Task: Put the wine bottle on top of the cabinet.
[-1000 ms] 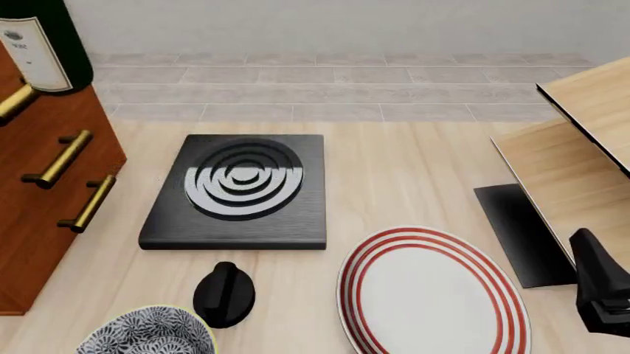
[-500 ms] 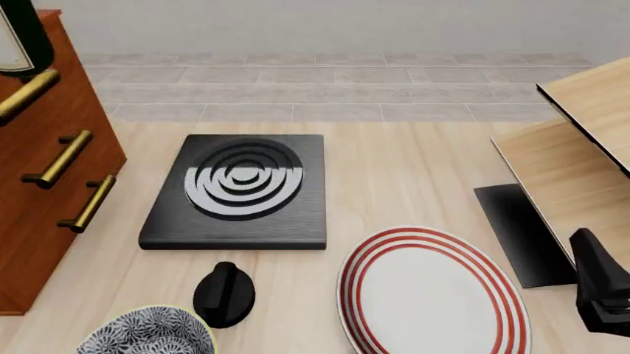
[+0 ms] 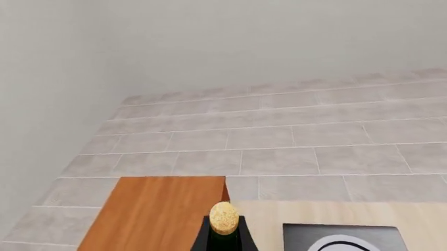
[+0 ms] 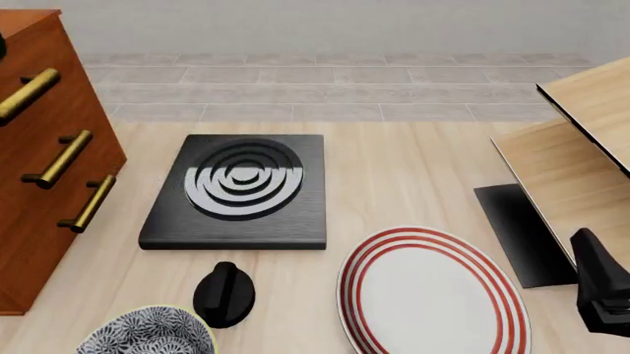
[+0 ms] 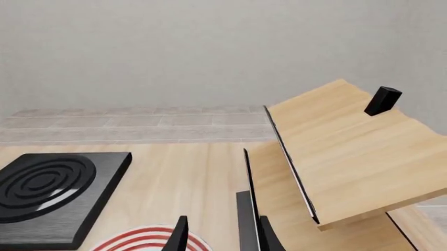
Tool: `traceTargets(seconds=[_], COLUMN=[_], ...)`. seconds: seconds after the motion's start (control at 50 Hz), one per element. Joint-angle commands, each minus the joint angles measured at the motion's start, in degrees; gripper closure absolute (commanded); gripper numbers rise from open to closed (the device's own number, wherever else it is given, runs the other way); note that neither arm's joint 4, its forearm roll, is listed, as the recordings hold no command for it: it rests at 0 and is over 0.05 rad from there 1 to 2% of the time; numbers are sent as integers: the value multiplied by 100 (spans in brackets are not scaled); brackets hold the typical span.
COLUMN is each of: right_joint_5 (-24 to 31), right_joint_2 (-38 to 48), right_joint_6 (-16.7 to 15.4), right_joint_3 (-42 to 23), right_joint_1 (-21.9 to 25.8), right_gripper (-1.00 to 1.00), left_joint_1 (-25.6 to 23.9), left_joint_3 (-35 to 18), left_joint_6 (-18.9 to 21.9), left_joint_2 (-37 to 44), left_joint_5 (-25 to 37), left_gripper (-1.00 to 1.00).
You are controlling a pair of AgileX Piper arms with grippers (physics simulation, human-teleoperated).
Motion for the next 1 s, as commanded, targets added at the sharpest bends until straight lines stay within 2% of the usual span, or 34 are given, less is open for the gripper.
traceTargets(seconds=[0.02,0.24,0.4,0.76,1.0], right_joint_5=[5,9,6,5,5], right_joint_2=[-20,-21,-15,-14,-15], right_joint_6=[4,-2,4,2,2], right_joint_3=[6,4,3,3,3], right_joint_1=[-6,-5,-4,-3,-4], right_gripper=[-100,-100,-100,-100,-100], left_joint_1=[395,707,1004,1500,1564], left_joint_3=[-2,-246,-38,88,330], left_joint_6=[-16,83,315,245,319], left_joint_2=[23,218,238,477,437], left_joint_5=[-68,-10,-265,-451,-542], left_gripper=[100,100,100,100,100])
